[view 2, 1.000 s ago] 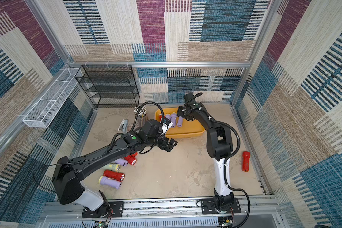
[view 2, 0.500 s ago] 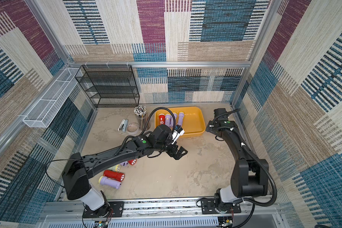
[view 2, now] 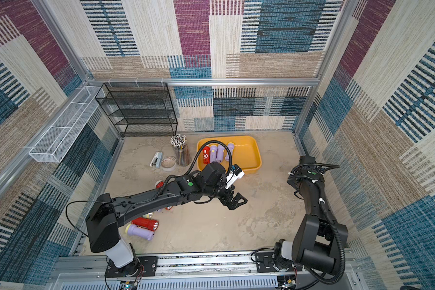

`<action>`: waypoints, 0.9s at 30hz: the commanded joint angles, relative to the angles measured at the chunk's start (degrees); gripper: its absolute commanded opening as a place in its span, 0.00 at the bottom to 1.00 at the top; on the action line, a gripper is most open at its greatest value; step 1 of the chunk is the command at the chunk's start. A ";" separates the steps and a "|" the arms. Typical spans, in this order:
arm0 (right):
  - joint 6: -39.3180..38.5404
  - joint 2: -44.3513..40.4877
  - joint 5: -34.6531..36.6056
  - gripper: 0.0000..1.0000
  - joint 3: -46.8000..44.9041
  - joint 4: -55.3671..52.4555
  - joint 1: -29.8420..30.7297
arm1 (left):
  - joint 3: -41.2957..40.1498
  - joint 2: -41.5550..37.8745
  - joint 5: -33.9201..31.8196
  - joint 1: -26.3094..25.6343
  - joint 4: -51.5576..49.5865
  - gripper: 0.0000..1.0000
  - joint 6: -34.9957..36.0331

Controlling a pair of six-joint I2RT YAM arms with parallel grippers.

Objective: Put the flashlights into the storage boxes
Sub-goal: Pick up the flashlight from the center of the board.

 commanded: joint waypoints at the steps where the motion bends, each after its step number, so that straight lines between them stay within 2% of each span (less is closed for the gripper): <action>1: -1.33 -0.84 1.80 1.00 -0.52 0.93 -1.88 | -0.86 -0.86 0.08 -0.05 2.55 0.99 -1.20; 4: -1.07 -0.55 2.97 1.00 -1.32 1.79 -2.81 | -0.98 -0.69 0.15 -0.06 2.54 0.99 -1.20; 8: -1.15 1.66 -1.83 1.00 -2.42 3.28 -6.45 | -1.11 -0.69 0.32 -0.10 2.49 0.99 -1.03; 15: -0.97 3.30 -3.65 1.00 -5.73 6.67 -9.93 | -2.01 -0.77 0.10 -0.09 2.25 0.99 -0.34; 27: -1.39 2.14 -4.95 1.00 -8.22 11.29 -10.29 | -2.13 -0.52 -1.33 0.02 0.88 0.99 1.08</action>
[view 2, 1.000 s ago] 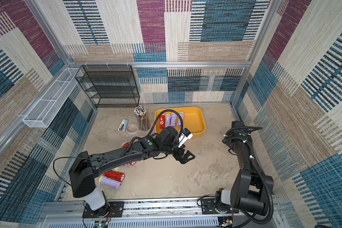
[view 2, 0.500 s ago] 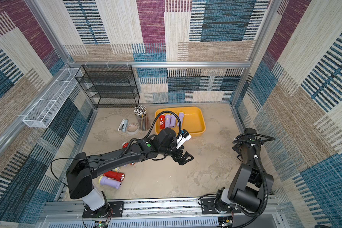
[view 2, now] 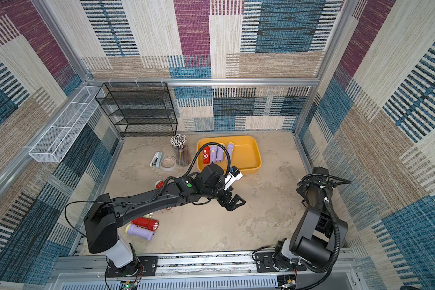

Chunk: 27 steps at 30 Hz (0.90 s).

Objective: Put the flashlights into the storage boxes
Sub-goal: Pick up the flashlight from the center of the board.

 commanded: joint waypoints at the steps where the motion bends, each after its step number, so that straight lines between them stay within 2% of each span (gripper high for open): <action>1: -0.29 -0.06 -0.72 1.00 -1.07 3.54 0.04 | 0.13 -0.06 -1.00 0.01 -0.44 0.99 0.95; 8: -2.29 2.19 -0.57 1.00 -2.66 7.00 0.02 | 0.30 0.02 -2.14 -0.01 -1.33 0.99 0.82; 15: -3.00 5.31 -4.09 0.98 -2.56 8.70 -0.05 | 0.17 0.11 -3.12 0.03 -1.93 0.99 0.53; 21: -3.49 7.53 -7.07 0.87 -3.20 10.52 0.06 | -0.14 -0.16 -4.09 0.00 -2.58 0.99 0.64; 27: -4.12 8.46 -10.28 0.70 -3.88 12.01 0.00 | -1.05 -0.76 -5.32 -0.01 -2.65 0.99 0.66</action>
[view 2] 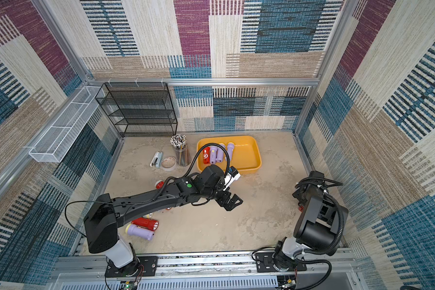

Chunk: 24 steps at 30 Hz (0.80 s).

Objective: Put the flashlights into the storage boxes
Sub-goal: Pick up the flashlight from the center of the board.

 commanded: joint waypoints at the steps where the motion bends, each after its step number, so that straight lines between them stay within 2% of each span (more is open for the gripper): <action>1: -0.57 0.40 -3.21 0.64 -0.43 2.42 0.01 | -0.42 -0.67 -1.35 0.02 -0.61 0.99 0.49; 7: -1.00 -0.47 -5.71 0.40 -1.17 3.13 0.08 | -0.87 -0.98 -1.66 0.03 -0.78 1.00 0.38; 15: 0.40 -6.72 -9.42 0.38 -2.48 2.95 1.46 | -3.13 -3.42 -3.49 0.03 -1.15 1.00 0.98; 24: 3.14 -8.77 -7.84 0.38 5.49 -1.78 14.63 | -8.16 -9.76 -10.38 0.16 -3.51 0.99 0.96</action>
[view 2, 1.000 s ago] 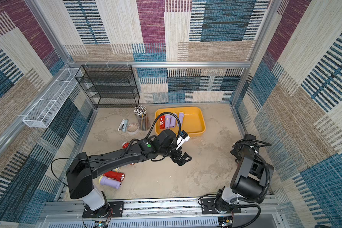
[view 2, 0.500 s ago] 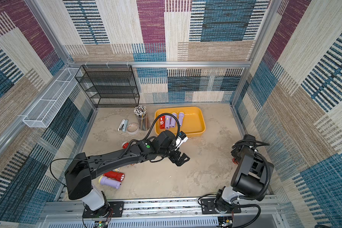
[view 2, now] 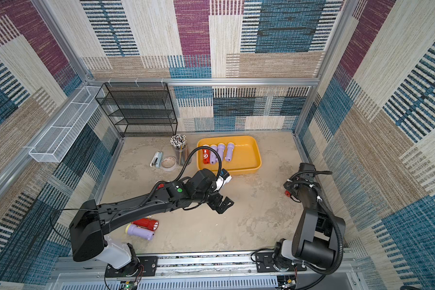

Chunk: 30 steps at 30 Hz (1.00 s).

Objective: Put the flashlights into the storage boxes
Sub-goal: Pick up the flashlight from the center of the board, then place the flashlight at the storage box.

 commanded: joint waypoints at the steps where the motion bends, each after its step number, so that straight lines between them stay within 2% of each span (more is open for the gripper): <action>1: 2.21 -0.21 -0.02 0.38 3.56 -1.41 3.60 | -1.76 -2.70 -4.70 0.04 -1.34 0.99 -0.22; 9: 4.97 4.68 1.43 0.39 14.00 -2.96 15.58 | -12.10 -13.82 -12.50 0.35 0.23 0.99 -4.24; 17: 6.42 18.78 3.82 0.39 28.80 -4.05 26.98 | -18.46 -23.88 -18.56 0.69 -3.42 0.99 -6.23; 22: 6.14 29.20 3.83 0.39 38.71 -5.38 31.23 | -21.38 -28.44 -21.04 1.09 -5.97 0.99 -7.59; 30: 4.40 44.52 3.18 0.39 51.72 -8.69 33.10 | -24.61 -35.17 -23.67 1.55 -7.56 0.99 -8.92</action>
